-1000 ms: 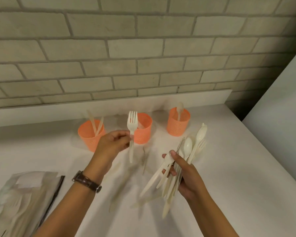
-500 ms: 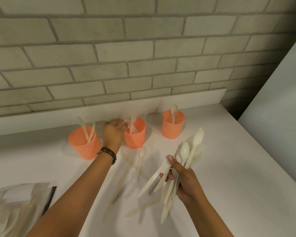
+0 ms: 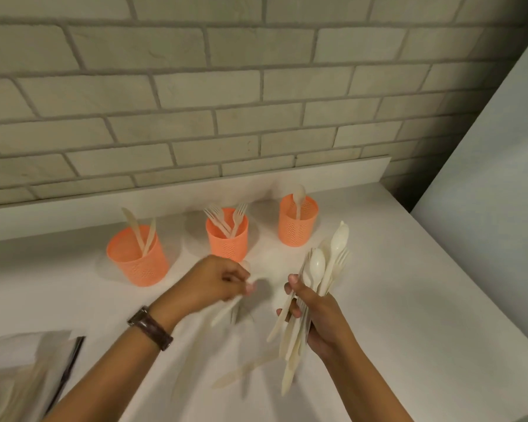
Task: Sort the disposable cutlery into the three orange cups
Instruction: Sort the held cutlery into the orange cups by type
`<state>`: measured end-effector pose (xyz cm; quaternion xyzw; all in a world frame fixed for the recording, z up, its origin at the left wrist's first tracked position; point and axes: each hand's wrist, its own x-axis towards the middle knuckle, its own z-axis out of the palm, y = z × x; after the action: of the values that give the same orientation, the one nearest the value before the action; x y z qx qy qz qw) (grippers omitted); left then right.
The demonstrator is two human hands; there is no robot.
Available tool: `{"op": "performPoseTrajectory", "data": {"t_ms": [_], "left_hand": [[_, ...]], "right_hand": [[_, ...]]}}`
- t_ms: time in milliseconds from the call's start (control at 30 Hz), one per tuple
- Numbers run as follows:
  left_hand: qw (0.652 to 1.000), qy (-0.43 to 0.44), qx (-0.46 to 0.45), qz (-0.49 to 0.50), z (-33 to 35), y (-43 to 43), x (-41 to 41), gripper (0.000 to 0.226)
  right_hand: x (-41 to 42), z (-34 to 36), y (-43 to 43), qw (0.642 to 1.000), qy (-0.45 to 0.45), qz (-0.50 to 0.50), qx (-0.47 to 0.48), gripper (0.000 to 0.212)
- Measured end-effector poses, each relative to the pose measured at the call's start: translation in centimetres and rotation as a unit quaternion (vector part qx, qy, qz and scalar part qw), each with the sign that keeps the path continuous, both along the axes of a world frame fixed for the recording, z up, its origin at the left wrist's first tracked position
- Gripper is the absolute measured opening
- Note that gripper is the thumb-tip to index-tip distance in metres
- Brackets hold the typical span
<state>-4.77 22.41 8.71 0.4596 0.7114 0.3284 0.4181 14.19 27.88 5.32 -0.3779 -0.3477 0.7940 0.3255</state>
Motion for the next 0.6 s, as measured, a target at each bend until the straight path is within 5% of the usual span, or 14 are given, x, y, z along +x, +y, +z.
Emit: {"op": "performPoseTrajectory", "data": {"t_ms": [167, 267, 467, 600], "left_hand": [[0.961, -0.077, 0.133, 0.232, 1.1, 3.4, -4.2, 0.012], [0.931, -0.039, 0.191, 0.31, 0.6, 6.0, -5.7, 0.019], [0.916, 0.042, 0.179, 0.356, -1.5, 9.5, -6.5, 0.017], [0.938, 0.056, 0.123, 0.32, -4.0, 9.9, -5.8, 0.009]], "right_hand": [[1.1, 0.1, 0.1, 0.999, 0.0, 0.039, -0.013, 0.016], [1.3, 0.1, 0.0, 0.999, -0.007, 0.037, -0.031, 0.032], [1.5, 0.2, 0.2, 0.999, 0.005, 0.003, -0.039, 0.013], [1.5, -0.3, 0.6, 0.997, 0.014, -0.008, -0.071, 0.024]]}}
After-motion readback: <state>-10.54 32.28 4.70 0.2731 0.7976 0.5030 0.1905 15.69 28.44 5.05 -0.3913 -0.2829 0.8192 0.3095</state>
